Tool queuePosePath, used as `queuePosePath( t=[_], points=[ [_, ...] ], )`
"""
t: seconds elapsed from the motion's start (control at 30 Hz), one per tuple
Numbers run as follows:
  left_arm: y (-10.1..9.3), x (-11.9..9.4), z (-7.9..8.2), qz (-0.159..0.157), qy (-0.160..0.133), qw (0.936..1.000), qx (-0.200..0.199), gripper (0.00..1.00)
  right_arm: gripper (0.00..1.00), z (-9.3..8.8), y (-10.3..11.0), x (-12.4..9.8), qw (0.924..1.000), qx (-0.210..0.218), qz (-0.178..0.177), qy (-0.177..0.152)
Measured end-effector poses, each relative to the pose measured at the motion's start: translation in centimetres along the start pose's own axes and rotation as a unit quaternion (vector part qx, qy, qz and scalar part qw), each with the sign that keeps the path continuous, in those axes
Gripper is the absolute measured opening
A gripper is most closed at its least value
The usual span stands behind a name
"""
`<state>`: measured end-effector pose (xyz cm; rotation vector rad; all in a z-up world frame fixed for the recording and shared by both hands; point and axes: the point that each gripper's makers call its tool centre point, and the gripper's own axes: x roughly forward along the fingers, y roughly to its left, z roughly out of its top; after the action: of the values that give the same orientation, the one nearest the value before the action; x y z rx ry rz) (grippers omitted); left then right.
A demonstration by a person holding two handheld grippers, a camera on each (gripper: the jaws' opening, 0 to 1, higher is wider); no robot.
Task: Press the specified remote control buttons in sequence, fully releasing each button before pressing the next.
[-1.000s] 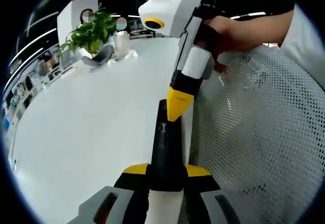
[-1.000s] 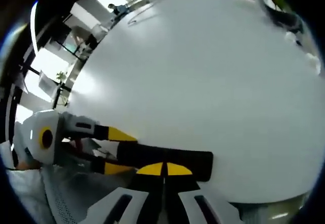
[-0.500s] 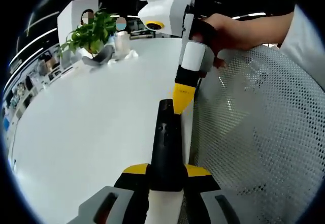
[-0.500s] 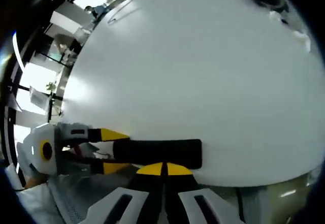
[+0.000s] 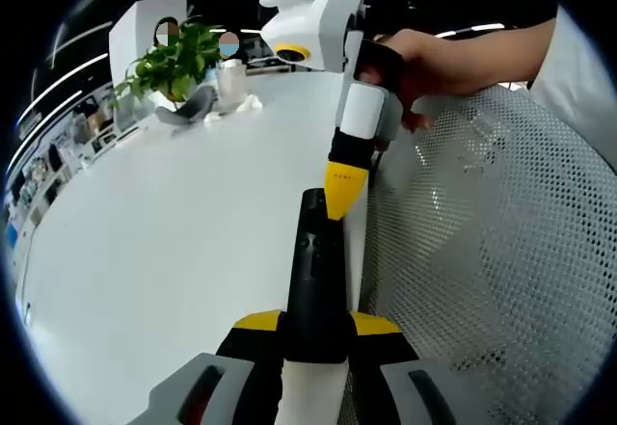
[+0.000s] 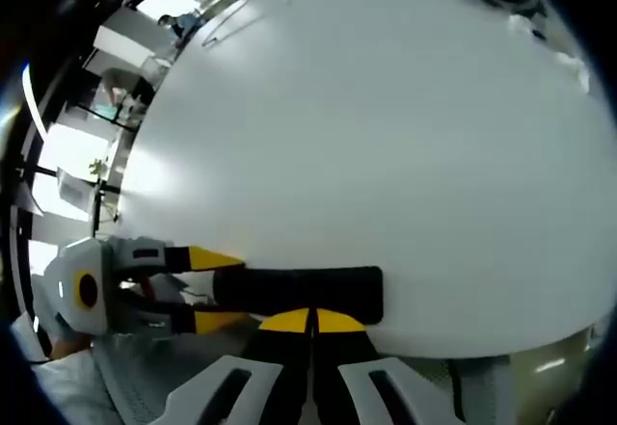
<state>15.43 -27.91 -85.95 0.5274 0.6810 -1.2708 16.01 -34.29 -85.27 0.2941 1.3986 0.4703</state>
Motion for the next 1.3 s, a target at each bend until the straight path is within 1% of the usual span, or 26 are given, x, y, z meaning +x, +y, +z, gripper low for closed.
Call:
queuePosePath(
  t=[0.07, 0.2, 0.37, 0.73, 0.9, 1.1, 1.17, 1.23, 1.3],
  points=[
    [-0.03, 0.00, 0.02, 0.000, 0.000, 1.0000, 0.000, 0.25, 0.00, -0.05, 0.01, 0.05, 1.0000, -0.004, -0.002, 0.001],
    [-0.04, 0.03, 0.07, -0.001, 0.000, 1.0000, 0.000, 0.25, 0.00, -0.10, 0.13, 0.11, 0.9993, -0.032, -0.020, 0.002],
    [-0.04, 0.09, 0.07, 0.000, -0.001, 1.0000, -0.001, 0.25, 0.00, 0.01, -0.03, 0.17, 0.9987, -0.045, -0.024, -0.001],
    [0.02, 0.19, 0.07, 0.000, -0.002, 1.0000, -0.002, 0.25, 0.00, 0.10, -0.18, 0.28, 0.9989, -0.043, -0.020, -0.004],
    [-0.02, 0.14, 0.09, 0.000, -0.002, 1.0000, 0.000, 0.25, 0.00, 0.09, -0.12, 0.30, 0.9984, -0.052, -0.025, -0.003],
    [-0.03, 0.11, 0.08, 0.000, -0.003, 1.0000, 0.000, 0.25, 0.00, 0.06, -0.08, 0.19, 0.9994, -0.031, -0.014, -0.002],
    [-0.03, 0.11, 0.08, 0.000, -0.004, 1.0000, 0.000, 0.25, 0.00, 0.04, 0.13, 0.18, 0.9991, -0.039, -0.017, 0.000],
    [-0.02, 0.13, 0.09, 0.000, -0.004, 1.0000, -0.001, 0.25, 0.00, -0.06, 0.61, 0.21, 0.9988, -0.047, -0.011, 0.002],
    [-0.02, 0.14, 0.11, 0.000, -0.004, 1.0000, -0.001, 0.25, 0.00, 0.04, 0.42, 0.17, 0.9984, -0.053, -0.018, -0.001]
  ],
)
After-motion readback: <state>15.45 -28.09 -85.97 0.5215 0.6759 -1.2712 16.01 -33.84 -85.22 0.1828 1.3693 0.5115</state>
